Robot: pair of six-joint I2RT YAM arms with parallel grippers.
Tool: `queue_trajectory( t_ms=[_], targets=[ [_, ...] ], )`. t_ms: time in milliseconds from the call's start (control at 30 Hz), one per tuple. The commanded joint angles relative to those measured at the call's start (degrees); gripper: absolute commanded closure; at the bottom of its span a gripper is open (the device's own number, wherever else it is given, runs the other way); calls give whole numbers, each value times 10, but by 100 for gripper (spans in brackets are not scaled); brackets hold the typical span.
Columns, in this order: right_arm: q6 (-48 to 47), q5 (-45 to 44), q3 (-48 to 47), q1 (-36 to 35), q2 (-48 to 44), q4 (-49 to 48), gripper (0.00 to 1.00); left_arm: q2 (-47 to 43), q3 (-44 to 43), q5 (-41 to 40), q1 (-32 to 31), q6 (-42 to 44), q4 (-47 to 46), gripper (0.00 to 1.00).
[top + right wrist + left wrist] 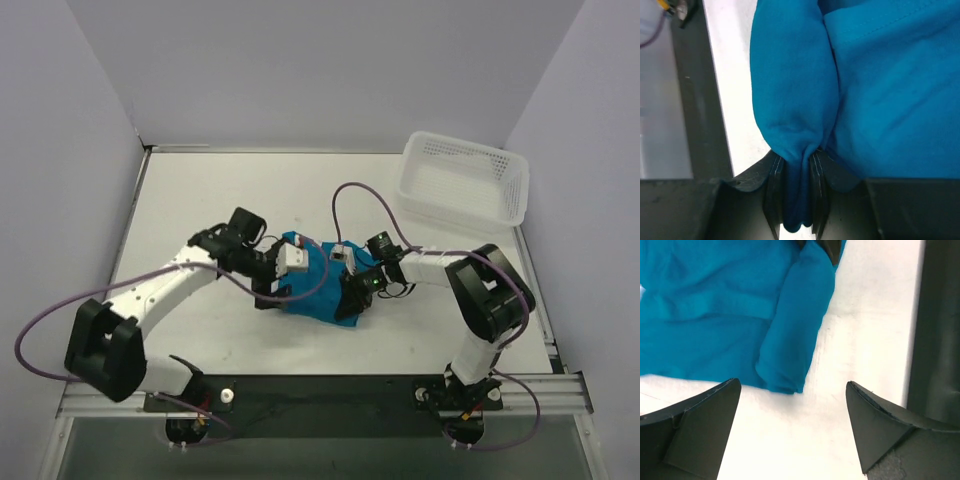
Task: Roll the t-shirts
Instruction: Roll the T-shirt to the center of the board.
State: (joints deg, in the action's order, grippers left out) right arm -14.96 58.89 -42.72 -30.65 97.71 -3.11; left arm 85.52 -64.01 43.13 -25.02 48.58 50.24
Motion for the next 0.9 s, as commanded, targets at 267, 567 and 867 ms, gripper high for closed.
queue_trajectory(
  t_ms=[267,567,867],
  targets=[
    [-6,191,-161,58,211,231,100,-179,295,-378,-238,5,-452,3],
    [-8,221,-187,67,249,266,100,-164,385,-392,-260,143,-593,3],
    [-67,234,-239,67,296,363,100,-108,430,-387,-272,252,-678,16]
  ],
)
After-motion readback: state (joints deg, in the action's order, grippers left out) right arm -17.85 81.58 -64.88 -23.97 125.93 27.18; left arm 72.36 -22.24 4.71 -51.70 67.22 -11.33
